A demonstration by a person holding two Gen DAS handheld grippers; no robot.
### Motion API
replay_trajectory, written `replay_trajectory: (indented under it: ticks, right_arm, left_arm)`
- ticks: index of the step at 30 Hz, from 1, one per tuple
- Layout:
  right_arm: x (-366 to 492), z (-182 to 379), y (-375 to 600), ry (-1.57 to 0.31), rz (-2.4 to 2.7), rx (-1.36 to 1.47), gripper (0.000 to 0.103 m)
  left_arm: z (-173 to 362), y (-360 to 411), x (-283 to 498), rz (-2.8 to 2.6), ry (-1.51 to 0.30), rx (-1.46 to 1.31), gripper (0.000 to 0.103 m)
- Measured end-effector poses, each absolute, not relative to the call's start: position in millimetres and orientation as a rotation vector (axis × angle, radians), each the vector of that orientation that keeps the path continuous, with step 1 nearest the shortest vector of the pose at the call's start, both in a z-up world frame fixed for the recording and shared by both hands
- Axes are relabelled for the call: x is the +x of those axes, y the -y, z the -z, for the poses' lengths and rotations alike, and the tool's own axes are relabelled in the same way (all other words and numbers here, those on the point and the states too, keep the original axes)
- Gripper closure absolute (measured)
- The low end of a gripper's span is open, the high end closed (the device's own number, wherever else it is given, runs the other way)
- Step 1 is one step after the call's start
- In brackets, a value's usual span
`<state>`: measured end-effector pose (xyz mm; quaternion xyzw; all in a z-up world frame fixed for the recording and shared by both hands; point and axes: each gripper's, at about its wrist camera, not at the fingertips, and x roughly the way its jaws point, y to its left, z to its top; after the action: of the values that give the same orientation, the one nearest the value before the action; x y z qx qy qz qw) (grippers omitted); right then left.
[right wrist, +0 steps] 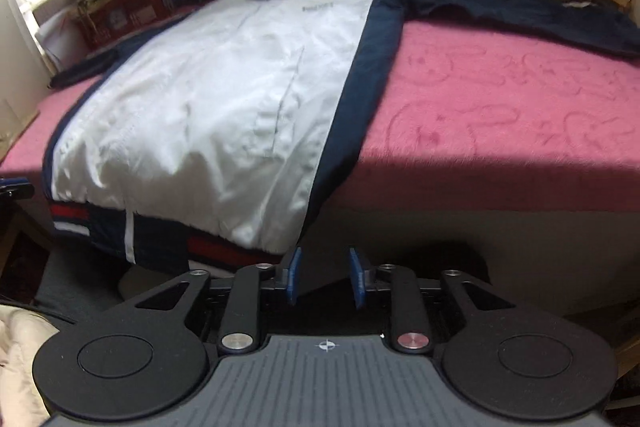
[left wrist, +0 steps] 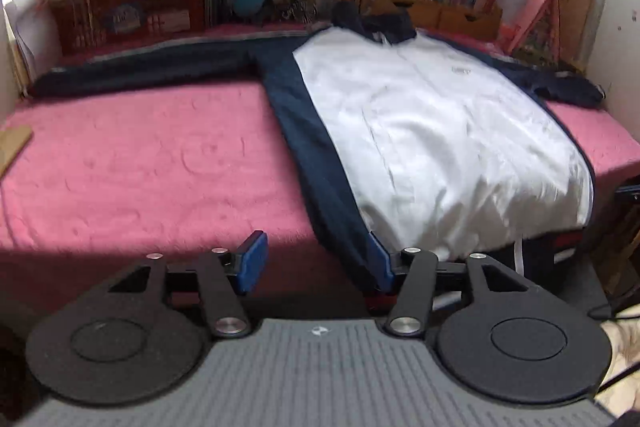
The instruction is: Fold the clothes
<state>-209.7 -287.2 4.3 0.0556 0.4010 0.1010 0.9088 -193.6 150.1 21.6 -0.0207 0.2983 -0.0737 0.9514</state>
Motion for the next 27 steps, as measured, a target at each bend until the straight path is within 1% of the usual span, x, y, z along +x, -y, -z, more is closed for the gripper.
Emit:
replay_trajectory:
  ticks: [1,2,3,5,6,8,10,12,14,17,19,22,23,25,27]
  right_arm:
    - [-212,-15,286,-0.772,-0.192,0.096,0.041]
    - [-212,-24,274,-0.677,-0.164,0.039,0.028]
    - [-209,-27,257,-0.569,-0.132,-0.039,0.021]
    - [-200,-15,219,-0.380,-0.107,-0.106,0.016]
    - [-195,-8,200,-0.289,-0.099,-0.127,0.015]
    - [-180,11,166,-0.210,-0.144,-0.083,0.014]
    - [-160,30,140,-0.211,-0.176,-0.005,0.014]
    - [-149,42,126,-0.219,-0.182,0.013,0.014]
    - [-140,54,113,-0.224,-0.187,0.018,0.014]
    - [-136,67,95,-0.268,-0.179,-0.074,0.014]
    - [-137,75,94,-0.256,-0.153,-0.104,0.014]
    - [-141,78,104,-0.241,-0.113,-0.144,0.012]
    - [-142,79,112,-0.238,-0.104,-0.146,0.004]
    - [-142,81,130,-0.236,-0.078,-0.122,0.001]
    - [-141,82,153,-0.242,0.014,-0.102,0.001]
  left_arm:
    - [-34,-149,-195,0.128,-0.545,-0.048,0.037]
    - [-41,-144,-192,0.095,-0.472,-0.066,0.033]
    - [-41,-133,-187,0.054,-0.405,-0.092,0.032]
    - [-32,-105,-164,-0.016,-0.353,-0.112,0.033]
    - [-24,-89,-149,-0.048,-0.358,-0.104,0.036]
    - [1,-59,-122,-0.053,-0.362,-0.068,0.043]
    - [22,-45,-109,-0.047,-0.392,-0.025,0.049]
    - [40,-38,-102,-0.065,-0.444,0.003,0.058]
    - [53,-38,-103,-0.092,-0.447,0.030,0.057]
    - [59,-33,-111,-0.146,-0.394,0.141,0.056]
    - [60,-41,-112,-0.178,-0.392,0.156,0.056]
    - [61,-52,-114,-0.224,-0.389,0.179,0.054]
    - [61,-56,-114,-0.240,-0.388,0.187,0.054]
    - [62,-63,-116,-0.271,-0.386,0.202,0.052]
    - [62,-71,-117,-0.302,-0.383,0.217,0.052]
